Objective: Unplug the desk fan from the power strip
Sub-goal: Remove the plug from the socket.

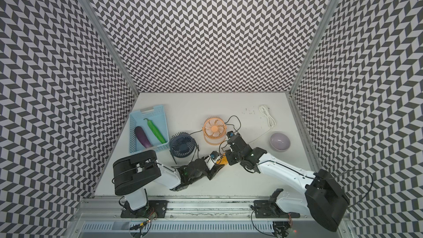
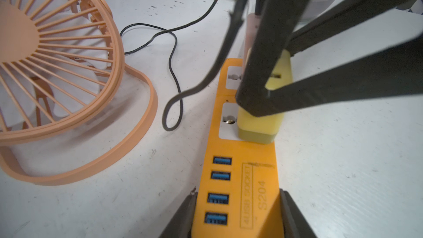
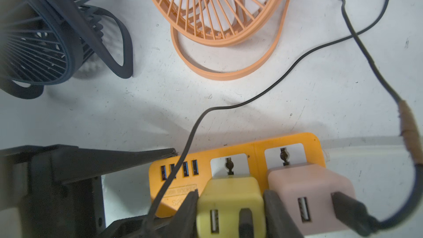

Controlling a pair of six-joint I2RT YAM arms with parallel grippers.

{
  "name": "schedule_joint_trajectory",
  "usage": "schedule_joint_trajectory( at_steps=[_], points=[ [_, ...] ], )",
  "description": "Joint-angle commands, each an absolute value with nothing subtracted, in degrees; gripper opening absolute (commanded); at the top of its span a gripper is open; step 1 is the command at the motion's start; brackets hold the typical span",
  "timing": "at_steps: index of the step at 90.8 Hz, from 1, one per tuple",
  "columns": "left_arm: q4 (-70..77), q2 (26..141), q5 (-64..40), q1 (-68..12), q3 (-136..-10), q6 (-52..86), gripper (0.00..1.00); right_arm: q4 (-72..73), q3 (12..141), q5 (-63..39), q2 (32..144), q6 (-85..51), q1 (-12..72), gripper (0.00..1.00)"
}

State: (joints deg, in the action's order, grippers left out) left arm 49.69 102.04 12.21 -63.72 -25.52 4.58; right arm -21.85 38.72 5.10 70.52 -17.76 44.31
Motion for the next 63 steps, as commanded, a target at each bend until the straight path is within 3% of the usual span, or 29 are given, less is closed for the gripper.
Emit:
schedule_joint_trajectory(
  at_steps=[1, 30, 63],
  points=[
    [47.4, 103.7, 12.7, -63.5, -25.6, 5.2, 0.30, -15.8, 40.4, 5.3, 69.5, -19.1, 46.9, 0.08],
    [47.3, 104.1, 12.5, -63.5, -25.8, 5.3, 0.30, -15.9, 42.1, 7.0, 71.5, -20.3, 51.1, 0.07],
    [47.2, 104.0, 12.6, -63.5, -25.6, 5.4, 0.30, -14.5, 39.6, -0.1, 67.2, -19.1, 42.6, 0.07]
  ],
)
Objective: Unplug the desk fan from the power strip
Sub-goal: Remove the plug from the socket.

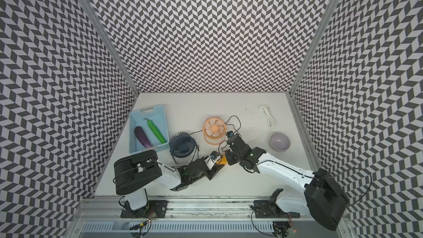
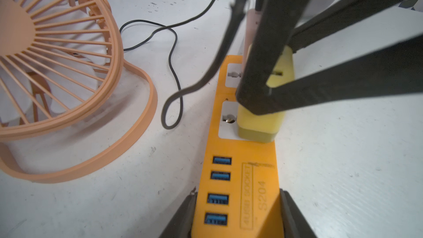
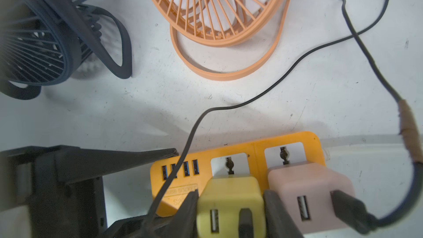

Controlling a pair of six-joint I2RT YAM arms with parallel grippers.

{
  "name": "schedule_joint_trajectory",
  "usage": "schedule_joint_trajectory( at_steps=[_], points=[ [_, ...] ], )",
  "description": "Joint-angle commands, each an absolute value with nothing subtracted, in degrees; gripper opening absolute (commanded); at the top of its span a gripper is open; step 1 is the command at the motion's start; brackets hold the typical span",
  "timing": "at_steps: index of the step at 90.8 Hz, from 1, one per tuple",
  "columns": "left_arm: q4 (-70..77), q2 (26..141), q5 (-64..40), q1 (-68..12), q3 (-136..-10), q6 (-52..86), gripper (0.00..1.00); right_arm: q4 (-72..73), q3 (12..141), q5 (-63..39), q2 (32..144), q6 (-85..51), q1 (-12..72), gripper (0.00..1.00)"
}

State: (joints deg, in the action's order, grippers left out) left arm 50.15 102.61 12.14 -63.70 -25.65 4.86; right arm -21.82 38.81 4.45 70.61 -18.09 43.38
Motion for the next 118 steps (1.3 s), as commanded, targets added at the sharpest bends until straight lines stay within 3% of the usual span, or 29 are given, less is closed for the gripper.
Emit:
schedule_joint_trajectory(
  at_steps=[1, 29, 56, 80, 118],
  points=[
    [47.2, 104.0, 12.6, -63.5, -25.6, 5.4, 0.30, -14.5, 39.6, -0.2, 67.3, -19.1, 42.6, 0.07],
    [47.0, 104.5, 12.3, -63.5, -26.2, 5.4, 0.30, -15.3, 41.9, 4.2, 70.7, -19.8, 50.3, 0.07],
    [46.8, 104.6, 12.4, -63.5, -26.1, 5.4, 0.30, -16.3, 42.3, 8.2, 69.5, -20.4, 49.2, 0.06],
    [46.8, 104.4, 12.3, -63.5, -26.0, 5.4, 0.30, -15.0, 40.2, 5.4, 67.2, -19.4, 43.9, 0.06],
    [47.0, 104.8, 12.0, -63.5, -26.3, 5.5, 0.30, -14.8, 42.3, 7.1, 71.6, -20.7, 52.0, 0.06]
  ],
)
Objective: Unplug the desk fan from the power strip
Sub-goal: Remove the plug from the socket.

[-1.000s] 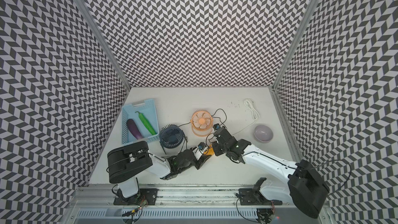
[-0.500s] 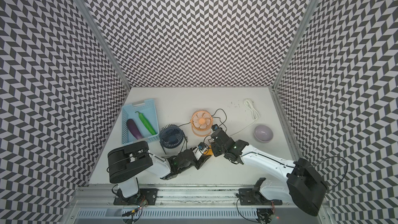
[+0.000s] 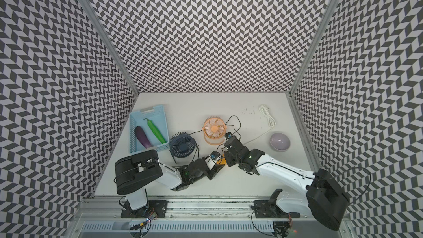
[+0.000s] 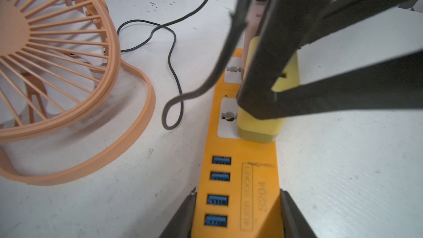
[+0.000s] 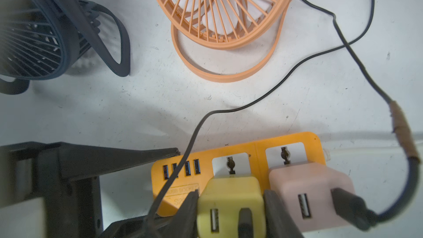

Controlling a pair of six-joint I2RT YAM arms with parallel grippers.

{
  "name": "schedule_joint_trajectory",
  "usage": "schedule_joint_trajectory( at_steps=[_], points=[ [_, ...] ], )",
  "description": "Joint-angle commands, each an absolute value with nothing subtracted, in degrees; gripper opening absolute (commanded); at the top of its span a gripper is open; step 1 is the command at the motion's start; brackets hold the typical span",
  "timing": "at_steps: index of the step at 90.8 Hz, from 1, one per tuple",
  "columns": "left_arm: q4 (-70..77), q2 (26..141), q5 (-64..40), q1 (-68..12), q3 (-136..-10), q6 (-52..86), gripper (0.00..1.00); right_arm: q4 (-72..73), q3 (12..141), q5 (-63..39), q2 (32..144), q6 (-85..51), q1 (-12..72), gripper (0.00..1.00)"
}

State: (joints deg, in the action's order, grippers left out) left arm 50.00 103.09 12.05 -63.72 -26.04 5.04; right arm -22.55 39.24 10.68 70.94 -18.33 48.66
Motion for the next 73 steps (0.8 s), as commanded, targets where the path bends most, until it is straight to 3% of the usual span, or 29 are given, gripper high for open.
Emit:
schedule_joint_trajectory(
  at_steps=[1, 20, 42, 73],
  points=[
    [47.0, 104.8, 12.0, -63.5, -26.3, 5.5, 0.30, -14.8, 42.3, 7.1, 71.8, -20.7, 52.0, 0.06],
    [46.9, 104.8, 12.1, -63.5, -26.1, 5.6, 0.30, -15.3, 42.2, 9.2, 70.6, -20.3, 51.0, 0.06],
    [46.9, 104.9, 12.2, -63.5, -26.0, 5.8, 0.30, -14.9, 39.6, 4.4, 65.3, -19.7, 42.7, 0.06],
    [47.0, 105.2, 12.0, -63.5, -26.3, 5.9, 0.30, -14.7, 40.9, 5.5, 69.2, -20.1, 49.6, 0.06]
  ],
)
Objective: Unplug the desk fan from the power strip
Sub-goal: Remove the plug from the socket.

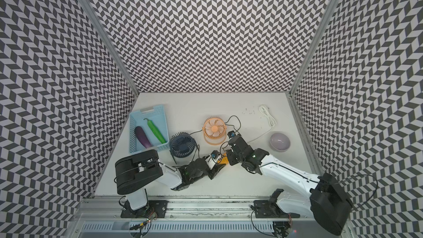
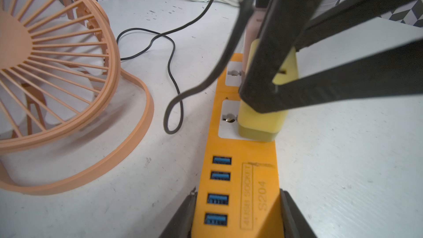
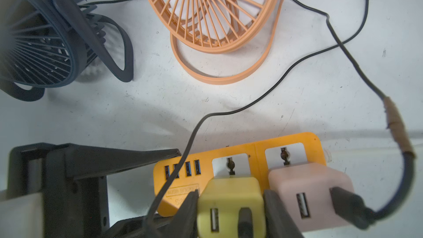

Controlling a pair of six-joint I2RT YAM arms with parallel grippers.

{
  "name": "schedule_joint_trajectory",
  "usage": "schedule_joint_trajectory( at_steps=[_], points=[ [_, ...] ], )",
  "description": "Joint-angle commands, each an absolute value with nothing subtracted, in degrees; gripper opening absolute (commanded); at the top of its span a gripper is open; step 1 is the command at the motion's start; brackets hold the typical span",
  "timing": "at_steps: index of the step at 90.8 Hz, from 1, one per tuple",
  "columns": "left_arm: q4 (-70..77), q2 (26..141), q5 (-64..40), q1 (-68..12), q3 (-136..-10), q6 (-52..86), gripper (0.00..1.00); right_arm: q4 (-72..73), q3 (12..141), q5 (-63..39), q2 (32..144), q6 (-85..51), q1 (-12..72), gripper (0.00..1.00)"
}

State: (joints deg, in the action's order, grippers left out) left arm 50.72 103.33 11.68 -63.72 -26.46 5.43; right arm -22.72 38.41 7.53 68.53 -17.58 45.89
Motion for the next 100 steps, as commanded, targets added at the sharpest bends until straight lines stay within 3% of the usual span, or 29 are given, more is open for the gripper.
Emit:
schedule_joint_trajectory(
  at_steps=[1, 35, 47, 60, 100],
  points=[
    [47.0, 105.2, 12.0, -63.5, -26.3, 5.9, 0.30, -14.5, 41.0, 5.5, 69.3, -20.3, 50.0, 0.06],
    [46.4, 105.5, 12.3, -63.5, -26.5, 5.8, 0.30, -16.1, 41.4, 9.3, 69.5, -19.9, 50.4, 0.06],
    [46.6, 105.5, 12.2, -63.5, -26.4, 5.9, 0.29, -13.6, 38.3, 2.8, 65.2, -20.2, 44.0, 0.06],
    [46.5, 105.2, 12.0, -63.5, -26.5, 6.0, 0.29, -12.5, 37.9, -0.3, 64.2, -18.6, 43.7, 0.06],
    [45.7, 106.1, 11.9, -63.5, -27.2, 5.9, 0.29, -14.0, 41.2, 3.7, 71.2, -20.7, 52.8, 0.06]
  ],
)
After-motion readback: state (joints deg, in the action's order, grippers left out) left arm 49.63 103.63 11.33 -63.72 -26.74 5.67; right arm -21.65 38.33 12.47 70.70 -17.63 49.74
